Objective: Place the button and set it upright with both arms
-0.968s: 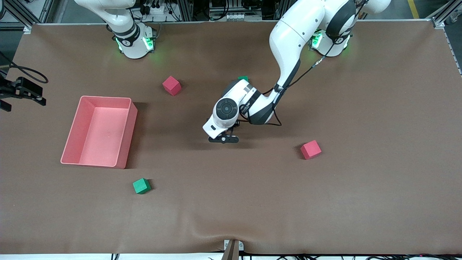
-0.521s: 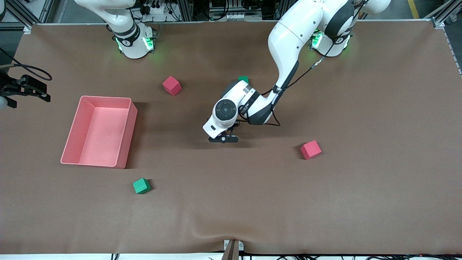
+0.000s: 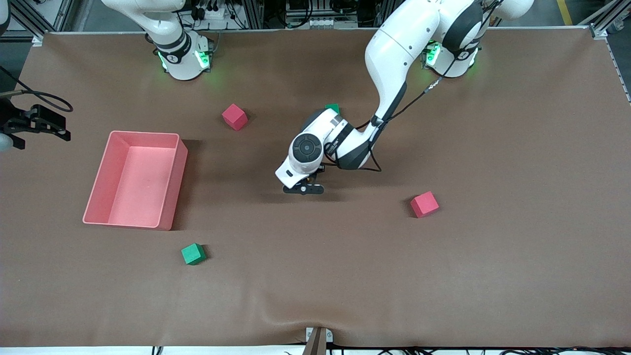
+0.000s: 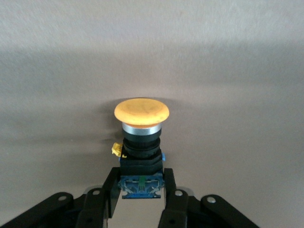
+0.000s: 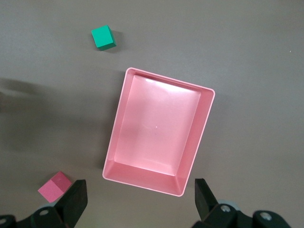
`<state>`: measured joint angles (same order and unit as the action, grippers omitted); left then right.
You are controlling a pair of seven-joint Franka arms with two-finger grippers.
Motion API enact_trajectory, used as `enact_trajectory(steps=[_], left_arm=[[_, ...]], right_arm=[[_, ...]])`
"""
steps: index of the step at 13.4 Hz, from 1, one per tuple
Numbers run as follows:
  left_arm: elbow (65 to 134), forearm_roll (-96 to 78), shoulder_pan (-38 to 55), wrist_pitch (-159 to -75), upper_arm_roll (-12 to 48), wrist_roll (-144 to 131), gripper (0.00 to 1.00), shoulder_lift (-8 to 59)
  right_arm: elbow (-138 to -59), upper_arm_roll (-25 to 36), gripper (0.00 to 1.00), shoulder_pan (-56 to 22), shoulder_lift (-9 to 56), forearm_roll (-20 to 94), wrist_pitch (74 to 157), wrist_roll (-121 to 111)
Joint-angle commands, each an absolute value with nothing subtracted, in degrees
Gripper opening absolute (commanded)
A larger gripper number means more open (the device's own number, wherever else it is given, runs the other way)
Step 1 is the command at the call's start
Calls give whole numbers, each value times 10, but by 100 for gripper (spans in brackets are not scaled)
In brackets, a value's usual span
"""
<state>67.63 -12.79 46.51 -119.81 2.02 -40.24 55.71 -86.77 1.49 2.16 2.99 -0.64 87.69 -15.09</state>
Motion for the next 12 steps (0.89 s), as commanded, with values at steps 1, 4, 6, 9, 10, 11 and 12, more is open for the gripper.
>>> enact_trajectory(steps=[1,4,6,9,10,11,12], left_arm=[[669,-129,478,-1213,-15,-412,0,535],[673,-113,496,-1326,-53,-414,0,531],[676,-106,514,-1416,-96,-466,0,532],[676,-60,556,-1490,-163,-520,0,537],[677,-48,569,-1507,-183,-546,0,540],[683,-27,590,-1516,-205,-577,0,540],[685,2,605,-1516,-224,-612,0,541]], right_arm=[[-867,11,100,29,35,-8,872,-141],[-870,12,100,33,54,6,848,-142],[-871,13,100,32,60,35,832,-141],[-867,12,100,26,62,56,830,-139],[-867,12,100,23,62,55,829,-139],[-864,11,100,24,61,55,829,-137],[-863,11,100,25,60,56,829,-134]])
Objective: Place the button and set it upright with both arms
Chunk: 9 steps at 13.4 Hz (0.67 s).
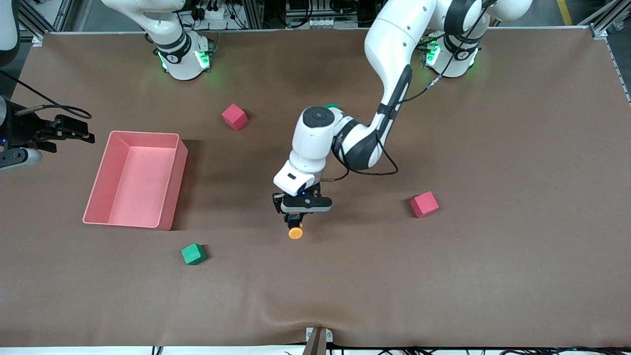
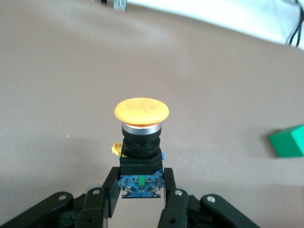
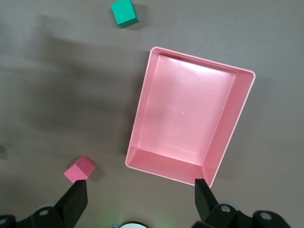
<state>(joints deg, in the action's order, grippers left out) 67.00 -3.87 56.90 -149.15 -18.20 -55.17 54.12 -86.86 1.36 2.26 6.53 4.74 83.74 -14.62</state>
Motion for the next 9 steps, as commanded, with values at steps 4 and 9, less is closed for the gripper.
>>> enact_trajectory(steps=[4,9], left_arm=[[691,181,627,-1515,-234,-827,0,549],[695,346,643,-1478,-233,-997,0,576]], right_arm=[[-854,14,100,29,59,47,830,-135],[-821,15,100,41,58,44,831,-137]])
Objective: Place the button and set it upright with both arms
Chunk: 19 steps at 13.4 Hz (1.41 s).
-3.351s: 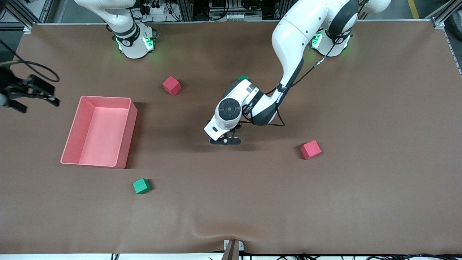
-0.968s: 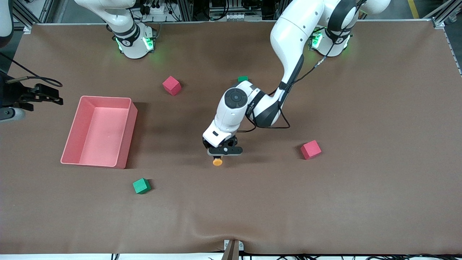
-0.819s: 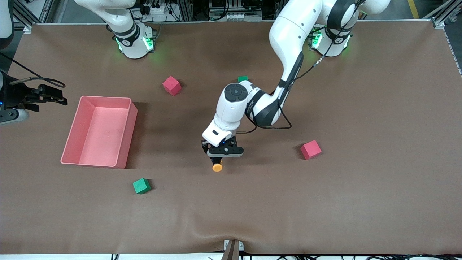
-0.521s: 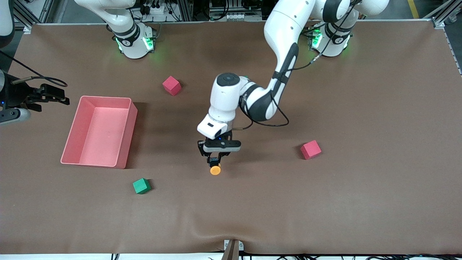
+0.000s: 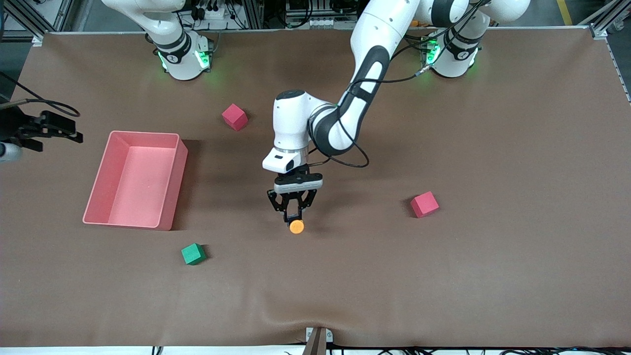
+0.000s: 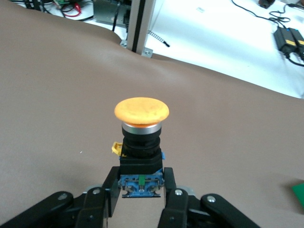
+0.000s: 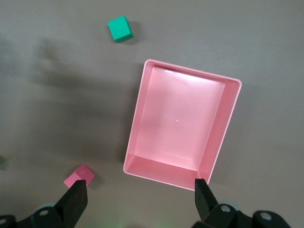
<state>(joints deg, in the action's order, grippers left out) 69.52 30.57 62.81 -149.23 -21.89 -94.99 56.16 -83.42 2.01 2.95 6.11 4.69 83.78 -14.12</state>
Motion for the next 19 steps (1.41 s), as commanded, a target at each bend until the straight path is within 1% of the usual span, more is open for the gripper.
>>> enact_trajectory(steps=[1,4,6,10,11,14,19], left_arm=[[695,365,649,-1461,-233,-1007,0,578],[695,383,671,-1411,-233,-1046,0,594],[694,430,684,-1364,-233,-1079,0,603],[694,499,705,-1347,-232,-1175,0,635],[694,507,711,-1336,-232,-1183,0,642],[693,519,715,-1333,-232,-1186,0,644],[693,550,719,-1328,-232,-1187,0,669]], right_arm=[[-820,14,100,41,59,40,831,-136],[-820,15,100,45,59,38,835,-136],[-820,15,100,44,58,31,832,-136],[-818,15,100,44,57,14,831,-135],[-818,14,100,43,57,14,831,-135],[-818,15,100,44,56,13,830,-135],[-817,15,100,49,56,14,830,-135]])
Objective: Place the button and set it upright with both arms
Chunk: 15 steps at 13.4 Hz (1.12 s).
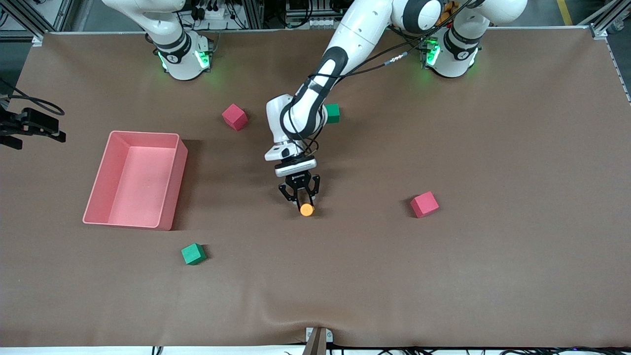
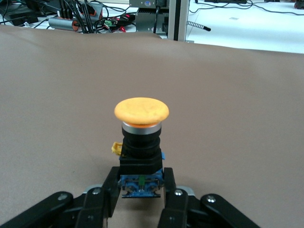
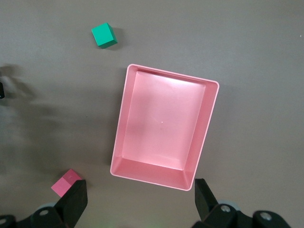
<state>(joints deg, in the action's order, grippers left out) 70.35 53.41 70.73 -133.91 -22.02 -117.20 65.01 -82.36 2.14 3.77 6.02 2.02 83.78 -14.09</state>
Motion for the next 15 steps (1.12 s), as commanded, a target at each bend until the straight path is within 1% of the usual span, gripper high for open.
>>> enact_trajectory(steps=[1,5,6,7,8,9,10,13,15], left_arm=[[693,550,724,-1317,-233,-1188,0,676],[693,550,730,-1309,-232,-1197,0,677],[693,550,730,-1309,-230,-1200,22,677],[694,550,733,-1308,-227,-1200,26,678],[694,548,734,-1308,-217,-1200,33,678],[694,548,733,-1308,-211,-1201,57,678],[694,547,734,-1308,-211,-1199,100,676],[693,532,733,-1307,-194,-1196,100,666],[693,485,734,-1306,-192,-1192,100,645]], right_arm=[[-817,15,100,50,56,15,830,-135],[-817,15,100,53,55,16,830,-134],[-817,14,100,52,55,16,830,-134],[-817,15,100,52,55,16,830,-134],[-817,14,100,52,55,16,830,-134],[-818,14,100,52,55,16,830,-134],[-817,14,100,52,55,16,830,-134],[-817,14,100,52,55,16,830,-134],[-817,14,100,52,55,17,830,-134]])
